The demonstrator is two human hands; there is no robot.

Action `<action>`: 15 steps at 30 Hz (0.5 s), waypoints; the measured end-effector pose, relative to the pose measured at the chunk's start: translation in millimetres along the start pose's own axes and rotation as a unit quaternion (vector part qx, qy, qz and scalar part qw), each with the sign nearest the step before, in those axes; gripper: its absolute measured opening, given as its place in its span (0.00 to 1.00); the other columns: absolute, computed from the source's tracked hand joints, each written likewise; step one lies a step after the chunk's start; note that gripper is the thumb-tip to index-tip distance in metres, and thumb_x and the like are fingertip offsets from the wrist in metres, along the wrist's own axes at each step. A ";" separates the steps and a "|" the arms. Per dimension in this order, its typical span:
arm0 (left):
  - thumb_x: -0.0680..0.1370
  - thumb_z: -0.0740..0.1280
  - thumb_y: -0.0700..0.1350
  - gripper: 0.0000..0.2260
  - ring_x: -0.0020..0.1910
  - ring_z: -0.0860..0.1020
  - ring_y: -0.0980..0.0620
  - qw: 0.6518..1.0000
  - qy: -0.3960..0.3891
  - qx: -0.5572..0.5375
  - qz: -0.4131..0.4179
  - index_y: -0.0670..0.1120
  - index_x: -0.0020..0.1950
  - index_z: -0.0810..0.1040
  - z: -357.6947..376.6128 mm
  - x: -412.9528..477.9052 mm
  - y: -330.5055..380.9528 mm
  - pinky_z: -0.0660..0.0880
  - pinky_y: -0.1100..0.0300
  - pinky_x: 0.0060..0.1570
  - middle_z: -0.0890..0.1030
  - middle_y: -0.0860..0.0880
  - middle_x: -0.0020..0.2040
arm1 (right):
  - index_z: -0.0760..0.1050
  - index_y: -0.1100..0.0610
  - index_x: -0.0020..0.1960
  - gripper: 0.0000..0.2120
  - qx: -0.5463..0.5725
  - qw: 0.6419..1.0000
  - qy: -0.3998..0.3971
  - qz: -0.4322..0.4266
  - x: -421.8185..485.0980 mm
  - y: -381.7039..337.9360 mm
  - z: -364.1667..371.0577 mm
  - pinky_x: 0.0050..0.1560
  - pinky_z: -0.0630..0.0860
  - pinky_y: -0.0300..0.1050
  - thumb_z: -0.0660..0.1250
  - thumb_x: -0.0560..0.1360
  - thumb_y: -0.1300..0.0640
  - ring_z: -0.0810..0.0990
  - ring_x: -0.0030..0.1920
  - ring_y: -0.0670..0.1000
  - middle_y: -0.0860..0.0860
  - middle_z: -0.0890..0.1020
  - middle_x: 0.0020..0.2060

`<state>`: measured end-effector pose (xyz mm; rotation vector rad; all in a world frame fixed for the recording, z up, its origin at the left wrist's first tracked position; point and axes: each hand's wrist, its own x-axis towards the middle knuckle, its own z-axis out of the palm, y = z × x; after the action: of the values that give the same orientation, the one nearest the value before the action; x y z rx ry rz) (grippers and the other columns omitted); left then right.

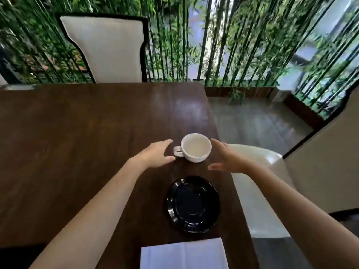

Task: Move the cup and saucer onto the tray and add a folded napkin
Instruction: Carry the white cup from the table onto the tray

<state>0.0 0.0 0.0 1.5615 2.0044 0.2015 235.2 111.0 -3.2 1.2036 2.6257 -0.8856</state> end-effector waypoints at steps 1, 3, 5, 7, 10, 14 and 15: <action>0.76 0.64 0.53 0.31 0.73 0.61 0.46 1.000 0.004 -0.002 -0.006 0.49 0.75 0.54 3.4 4.9 -1.3 0.61 0.53 0.69 0.62 0.46 0.75 | 0.47 0.56 0.76 0.47 0.009 1.000 0.003 -0.004 6.6 5.8 5.3 0.73 0.58 0.51 0.74 0.69 0.51 0.58 0.73 0.56 0.58 0.60 0.74; 0.76 0.65 0.53 0.32 0.73 0.59 0.46 1.000 0.008 -0.008 -0.024 0.48 0.75 0.53 12.5 17.3 -7.0 0.60 0.52 0.69 0.61 0.46 0.75 | 0.45 0.57 0.76 0.50 0.026 1.000 -0.003 -0.005 20.5 18.7 16.4 0.73 0.58 0.54 0.75 0.68 0.50 0.58 0.73 0.57 0.58 0.59 0.74; 0.76 0.65 0.53 0.34 0.74 0.57 0.46 0.999 0.008 -0.009 -0.043 0.47 0.75 0.52 22.0 28.0 -9.6 0.59 0.50 0.70 0.59 0.46 0.76 | 0.43 0.57 0.77 0.52 0.048 0.999 0.003 0.001 33.3 28.7 30.1 0.74 0.57 0.54 0.75 0.67 0.50 0.56 0.74 0.58 0.57 0.56 0.75; 0.74 0.67 0.53 0.36 0.74 0.56 0.45 0.998 0.025 0.000 -0.056 0.46 0.75 0.52 31.9 40.1 -10.4 0.60 0.48 0.70 0.59 0.45 0.75 | 0.41 0.56 0.77 0.54 0.078 0.997 0.024 -0.003 44.6 37.2 42.1 0.75 0.55 0.51 0.76 0.66 0.50 0.53 0.75 0.57 0.56 0.53 0.76; 0.71 0.71 0.53 0.41 0.75 0.52 0.44 0.997 0.045 -0.002 -0.064 0.45 0.75 0.50 43.6 55.8 -8.9 0.56 0.47 0.71 0.58 0.44 0.76 | 0.46 0.52 0.76 0.53 0.124 0.990 0.062 -0.038 56.5 42.0 51.0 0.74 0.55 0.52 0.77 0.64 0.49 0.55 0.75 0.54 0.51 0.56 0.76; 0.65 0.77 0.48 0.45 0.75 0.55 0.47 0.989 0.044 -0.144 -0.006 0.50 0.75 0.54 55.1 71.4 -7.2 0.58 0.48 0.71 0.62 0.48 0.75 | 0.56 0.49 0.72 0.46 0.219 0.964 0.099 -0.112 63.8 39.6 54.6 0.73 0.61 0.48 0.79 0.63 0.54 0.62 0.71 0.46 0.47 0.64 0.70; 0.64 0.78 0.48 0.44 0.73 0.60 0.48 0.982 0.046 -0.181 0.016 0.53 0.74 0.57 58.1 74.0 -7.8 0.62 0.50 0.68 0.66 0.51 0.72 | 0.56 0.49 0.72 0.46 0.239 0.959 0.098 -0.116 64.4 39.7 56.2 0.72 0.61 0.45 0.79 0.63 0.56 0.62 0.71 0.44 0.46 0.64 0.70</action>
<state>13.6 52.9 -77.0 1.3720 1.8832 0.6247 213.2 142.4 -89.4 1.1319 2.8497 -1.5947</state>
